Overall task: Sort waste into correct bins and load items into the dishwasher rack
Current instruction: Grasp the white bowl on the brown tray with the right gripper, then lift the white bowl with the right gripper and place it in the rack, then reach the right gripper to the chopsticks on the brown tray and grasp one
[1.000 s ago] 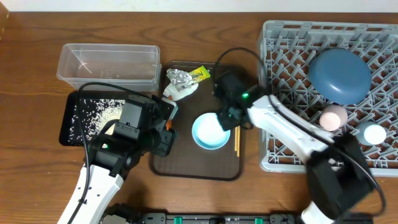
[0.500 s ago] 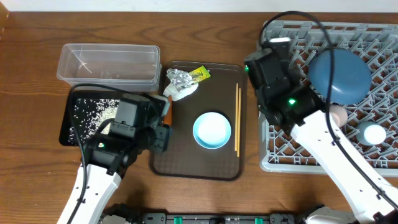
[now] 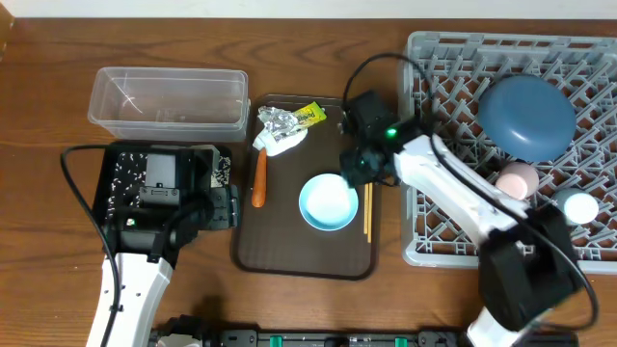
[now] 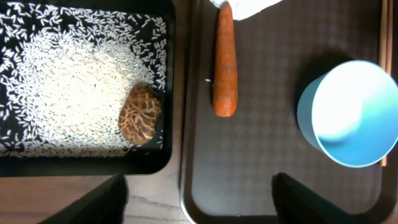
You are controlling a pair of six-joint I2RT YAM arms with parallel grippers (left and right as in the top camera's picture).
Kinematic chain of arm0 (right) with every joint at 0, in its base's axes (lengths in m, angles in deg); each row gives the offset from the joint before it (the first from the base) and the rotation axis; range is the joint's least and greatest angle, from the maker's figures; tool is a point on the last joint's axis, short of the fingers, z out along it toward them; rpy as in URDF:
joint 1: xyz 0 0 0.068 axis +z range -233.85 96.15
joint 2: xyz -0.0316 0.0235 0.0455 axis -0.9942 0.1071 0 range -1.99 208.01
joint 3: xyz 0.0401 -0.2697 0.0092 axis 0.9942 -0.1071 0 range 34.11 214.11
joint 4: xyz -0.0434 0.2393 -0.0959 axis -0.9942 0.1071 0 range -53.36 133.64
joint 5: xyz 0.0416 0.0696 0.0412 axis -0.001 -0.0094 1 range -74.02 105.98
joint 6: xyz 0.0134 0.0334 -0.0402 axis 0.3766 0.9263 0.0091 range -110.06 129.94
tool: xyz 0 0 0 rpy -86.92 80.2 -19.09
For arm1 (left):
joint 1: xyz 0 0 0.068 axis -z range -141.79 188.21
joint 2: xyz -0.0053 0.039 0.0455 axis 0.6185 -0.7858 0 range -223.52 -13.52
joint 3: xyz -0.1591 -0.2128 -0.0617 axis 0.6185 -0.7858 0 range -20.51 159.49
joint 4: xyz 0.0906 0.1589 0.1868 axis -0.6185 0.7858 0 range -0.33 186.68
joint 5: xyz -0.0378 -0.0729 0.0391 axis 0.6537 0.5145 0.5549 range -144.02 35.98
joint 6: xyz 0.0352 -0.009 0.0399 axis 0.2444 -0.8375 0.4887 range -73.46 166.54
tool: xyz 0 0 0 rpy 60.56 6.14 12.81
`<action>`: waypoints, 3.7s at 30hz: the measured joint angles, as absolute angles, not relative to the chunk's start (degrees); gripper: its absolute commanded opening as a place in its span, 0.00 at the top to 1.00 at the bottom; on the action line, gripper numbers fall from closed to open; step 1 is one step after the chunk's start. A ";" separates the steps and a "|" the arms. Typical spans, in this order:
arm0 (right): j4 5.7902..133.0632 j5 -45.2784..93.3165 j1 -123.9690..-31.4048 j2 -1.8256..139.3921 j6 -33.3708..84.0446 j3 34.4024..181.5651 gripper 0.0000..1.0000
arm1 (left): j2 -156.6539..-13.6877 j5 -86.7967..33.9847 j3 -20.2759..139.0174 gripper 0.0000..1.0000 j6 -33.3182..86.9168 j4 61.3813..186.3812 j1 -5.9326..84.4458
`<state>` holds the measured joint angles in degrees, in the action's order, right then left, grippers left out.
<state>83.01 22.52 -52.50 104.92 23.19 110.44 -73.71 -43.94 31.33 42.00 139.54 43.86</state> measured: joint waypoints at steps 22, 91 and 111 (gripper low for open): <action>79.23 17.23 -52.39 111.15 26.17 110.33 0.99 | -73.71 -43.91 31.33 0.02 41.78 139.80 43.88; 49.02 -72.88 -57.33 114.76 -14.18 111.25 0.71 | -73.71 -43.91 31.33 0.02 41.78 139.83 43.88; 25.66 -67.66 -48.21 115.94 -28.91 111.12 0.01 | -73.71 -43.91 31.33 0.02 41.80 139.80 43.86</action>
<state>25.66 -67.66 -48.21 115.94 -28.91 111.12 -73.71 -43.91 31.33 41.80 139.80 43.86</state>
